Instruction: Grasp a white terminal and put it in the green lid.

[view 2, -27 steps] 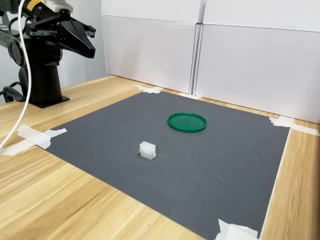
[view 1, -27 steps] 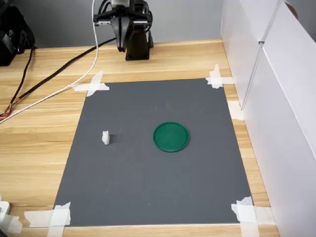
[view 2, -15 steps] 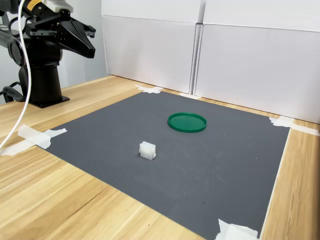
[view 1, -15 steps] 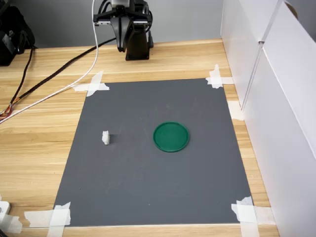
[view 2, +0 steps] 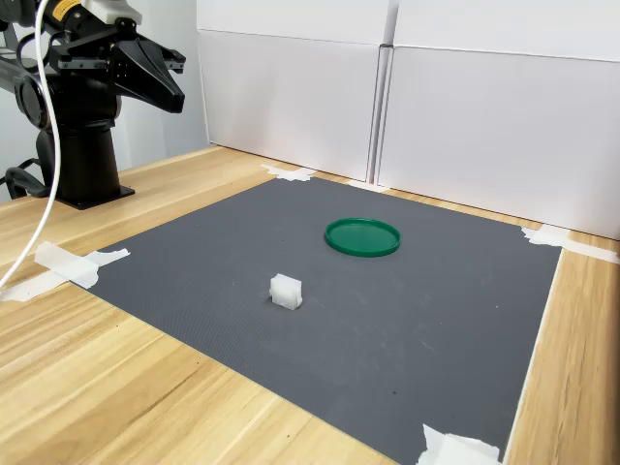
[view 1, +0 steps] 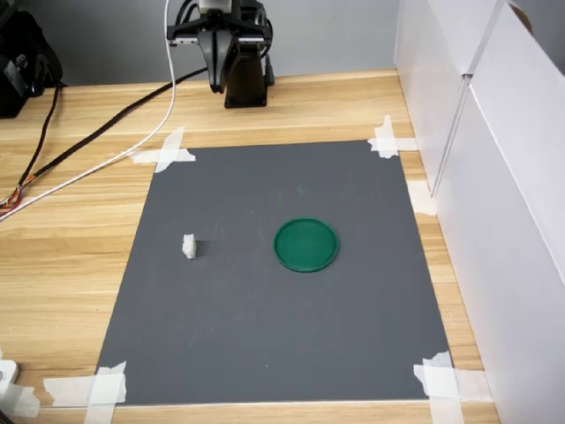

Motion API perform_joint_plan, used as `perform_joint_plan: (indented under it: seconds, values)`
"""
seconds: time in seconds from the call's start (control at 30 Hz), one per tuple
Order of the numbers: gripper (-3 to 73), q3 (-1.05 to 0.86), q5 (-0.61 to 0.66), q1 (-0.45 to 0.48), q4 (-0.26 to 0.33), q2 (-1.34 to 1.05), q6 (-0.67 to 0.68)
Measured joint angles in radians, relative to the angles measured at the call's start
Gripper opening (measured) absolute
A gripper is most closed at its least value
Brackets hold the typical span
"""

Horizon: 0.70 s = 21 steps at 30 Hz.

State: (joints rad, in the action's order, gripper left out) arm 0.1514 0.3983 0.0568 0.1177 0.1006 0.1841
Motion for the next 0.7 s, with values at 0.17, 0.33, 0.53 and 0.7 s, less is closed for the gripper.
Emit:
perform_joint_plan:
  seconds: [0.17, 0.33, 0.53, 0.7]
  values:
    - [-2.1, 0.0, 0.0, 0.0, 0.0, 0.0, 0.0]
    - [-2.1, 0.0, 0.0, 0.0, 0.0, 0.0, 0.0]
    - [-2.1, 0.0, 0.0, 0.0, 0.0, 0.0, 0.0]
    - [-2.1, 0.047, 0.005, 0.0, 0.001, 0.066, 0.0]
